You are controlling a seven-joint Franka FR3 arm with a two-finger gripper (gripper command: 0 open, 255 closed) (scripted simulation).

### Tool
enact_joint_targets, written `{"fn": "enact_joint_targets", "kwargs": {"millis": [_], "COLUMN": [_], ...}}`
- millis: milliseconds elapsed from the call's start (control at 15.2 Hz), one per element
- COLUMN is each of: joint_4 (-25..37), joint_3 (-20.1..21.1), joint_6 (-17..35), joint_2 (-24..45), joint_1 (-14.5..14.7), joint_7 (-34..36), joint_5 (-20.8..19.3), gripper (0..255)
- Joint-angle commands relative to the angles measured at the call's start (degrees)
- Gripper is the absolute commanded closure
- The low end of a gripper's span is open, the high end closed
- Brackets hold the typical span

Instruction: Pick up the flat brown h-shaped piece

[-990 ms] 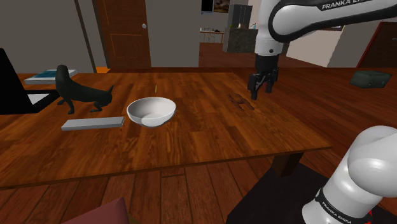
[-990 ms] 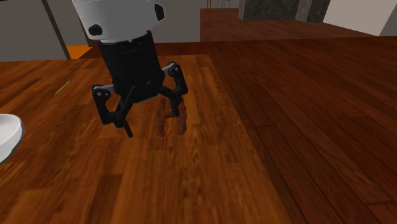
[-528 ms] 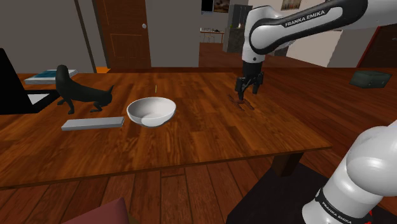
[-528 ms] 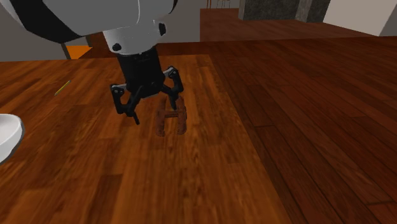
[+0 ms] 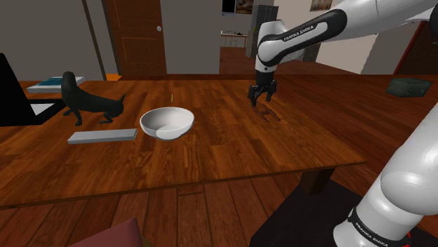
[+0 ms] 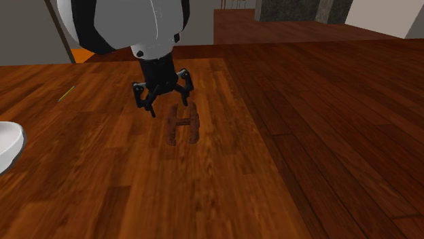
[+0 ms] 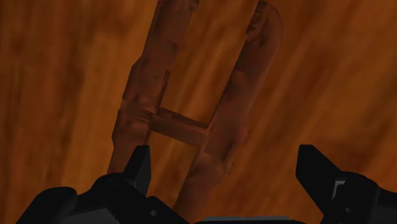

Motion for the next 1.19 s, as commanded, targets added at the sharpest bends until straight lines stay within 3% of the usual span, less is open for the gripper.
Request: {"fn": "enact_joint_targets", "kwargs": {"millis": [0, 660, 726, 1122], "joint_4": [3.00, 0.08, 0.15, 0.15], "joint_3": [-0.34, -0.49, -0.48, -0.49], "joint_6": [1.42, 7.18, 7.15, 7.16], "joint_2": [3.65, 6.39, 6.43, 6.45], "joint_1": [-0.30, -0.46, -0.45, -0.46], "joint_7": [-0.18, 0.32, 0.34, 0.32], "joint_5": [0.12, -0.09, -0.09, -0.09], "gripper": [0, 0, 255, 255]}}
